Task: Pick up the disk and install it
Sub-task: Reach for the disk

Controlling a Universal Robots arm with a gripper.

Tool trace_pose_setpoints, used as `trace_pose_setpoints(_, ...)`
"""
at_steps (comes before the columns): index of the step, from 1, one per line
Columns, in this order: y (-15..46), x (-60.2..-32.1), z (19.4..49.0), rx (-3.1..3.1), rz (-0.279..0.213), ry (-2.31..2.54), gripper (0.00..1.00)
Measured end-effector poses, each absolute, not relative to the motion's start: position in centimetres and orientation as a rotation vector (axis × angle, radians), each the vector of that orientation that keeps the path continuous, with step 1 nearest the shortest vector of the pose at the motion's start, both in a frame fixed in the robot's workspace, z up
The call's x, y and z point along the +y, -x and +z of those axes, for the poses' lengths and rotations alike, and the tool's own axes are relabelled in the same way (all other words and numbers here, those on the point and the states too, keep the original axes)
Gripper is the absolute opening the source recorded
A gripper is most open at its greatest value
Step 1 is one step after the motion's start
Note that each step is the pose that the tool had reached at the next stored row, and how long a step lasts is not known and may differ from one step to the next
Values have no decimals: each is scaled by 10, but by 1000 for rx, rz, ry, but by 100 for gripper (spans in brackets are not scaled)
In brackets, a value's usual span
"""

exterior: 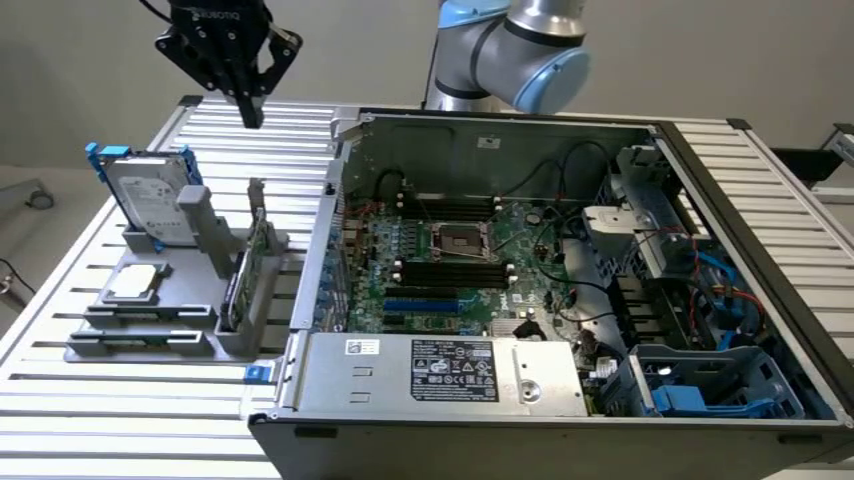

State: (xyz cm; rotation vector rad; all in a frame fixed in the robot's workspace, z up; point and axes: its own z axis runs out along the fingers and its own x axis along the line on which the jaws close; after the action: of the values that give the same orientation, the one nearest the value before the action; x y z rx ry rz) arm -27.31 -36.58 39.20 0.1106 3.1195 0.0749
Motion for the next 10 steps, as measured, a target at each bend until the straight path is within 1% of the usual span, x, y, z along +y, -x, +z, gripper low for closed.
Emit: trace_pose_setpoints(10,318,-352,392,3120,75,-111,11)
